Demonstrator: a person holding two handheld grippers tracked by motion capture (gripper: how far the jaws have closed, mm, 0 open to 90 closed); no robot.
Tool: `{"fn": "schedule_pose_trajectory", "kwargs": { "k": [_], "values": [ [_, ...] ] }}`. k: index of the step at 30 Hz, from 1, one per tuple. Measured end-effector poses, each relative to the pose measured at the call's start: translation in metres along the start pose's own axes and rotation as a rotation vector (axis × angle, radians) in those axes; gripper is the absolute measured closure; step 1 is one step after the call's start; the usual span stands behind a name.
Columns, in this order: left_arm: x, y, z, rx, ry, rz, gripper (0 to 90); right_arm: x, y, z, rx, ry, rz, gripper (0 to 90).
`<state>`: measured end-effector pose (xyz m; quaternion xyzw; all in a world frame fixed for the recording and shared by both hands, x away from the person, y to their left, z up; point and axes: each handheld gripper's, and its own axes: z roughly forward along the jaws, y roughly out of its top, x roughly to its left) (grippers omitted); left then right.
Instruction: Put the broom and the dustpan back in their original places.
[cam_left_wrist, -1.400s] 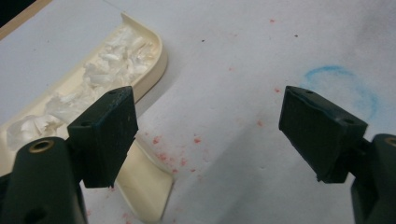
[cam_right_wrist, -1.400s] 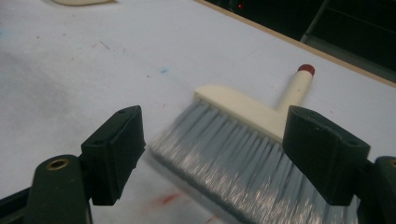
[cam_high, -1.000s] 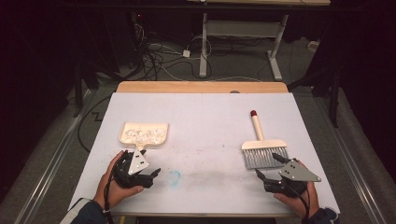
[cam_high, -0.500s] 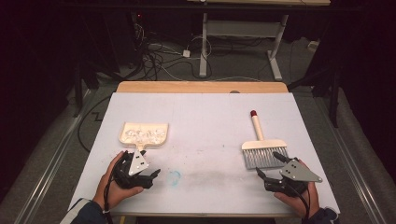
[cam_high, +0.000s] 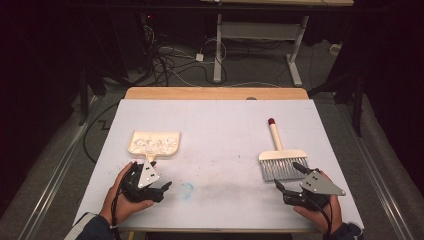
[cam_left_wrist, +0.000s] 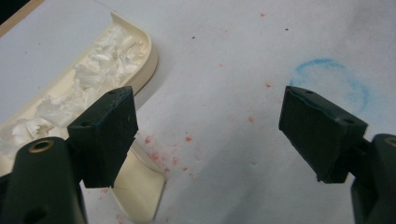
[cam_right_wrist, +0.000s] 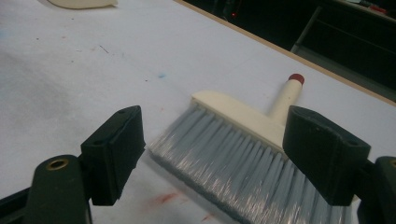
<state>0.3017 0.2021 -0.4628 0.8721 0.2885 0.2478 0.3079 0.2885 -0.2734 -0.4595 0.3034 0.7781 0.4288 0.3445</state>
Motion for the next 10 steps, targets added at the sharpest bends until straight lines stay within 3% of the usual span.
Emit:
{"fn": "schedule_pose_trajectory", "kwargs": {
  "k": [10],
  "values": [
    [0.0007,0.0017,0.0014,-0.006,0.0,-0.003,18.8,-0.0004,0.0006,0.0019,0.008,-0.013,-0.007,21.2]
  ]
}}
